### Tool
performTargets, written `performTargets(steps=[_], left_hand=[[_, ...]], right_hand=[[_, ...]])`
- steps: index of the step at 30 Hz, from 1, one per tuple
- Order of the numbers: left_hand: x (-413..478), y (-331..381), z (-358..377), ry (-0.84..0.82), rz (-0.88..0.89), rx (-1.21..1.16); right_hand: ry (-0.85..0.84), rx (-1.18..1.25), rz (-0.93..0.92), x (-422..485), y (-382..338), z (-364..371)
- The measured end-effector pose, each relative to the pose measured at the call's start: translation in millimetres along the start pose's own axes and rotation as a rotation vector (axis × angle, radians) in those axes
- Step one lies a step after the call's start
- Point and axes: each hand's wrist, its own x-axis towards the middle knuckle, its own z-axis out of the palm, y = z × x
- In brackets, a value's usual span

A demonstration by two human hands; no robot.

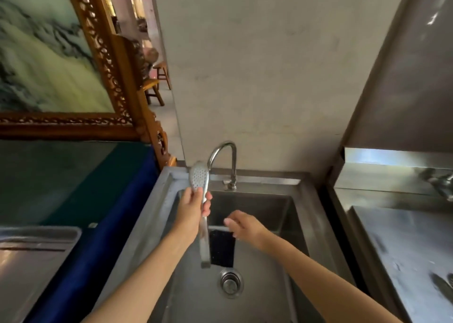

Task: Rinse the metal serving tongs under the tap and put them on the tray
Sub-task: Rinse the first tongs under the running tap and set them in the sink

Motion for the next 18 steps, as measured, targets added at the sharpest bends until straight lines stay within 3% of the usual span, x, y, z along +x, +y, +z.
performTargets(steps=[7, 13, 18], left_hand=[[56, -32, -81, 0.097, -0.131, 0.215], [101, -67, -79, 0.017, -0.221, 0.314], [138, -110, -61, 0.000, -0.209, 0.310]], right_hand=[[0.129, 0.031, 0.205, 91, 12, -4], [0.130, -0.356, 0.226, 164, 38, 6], [0.126, -0.676, 0.094, 230, 75, 20]])
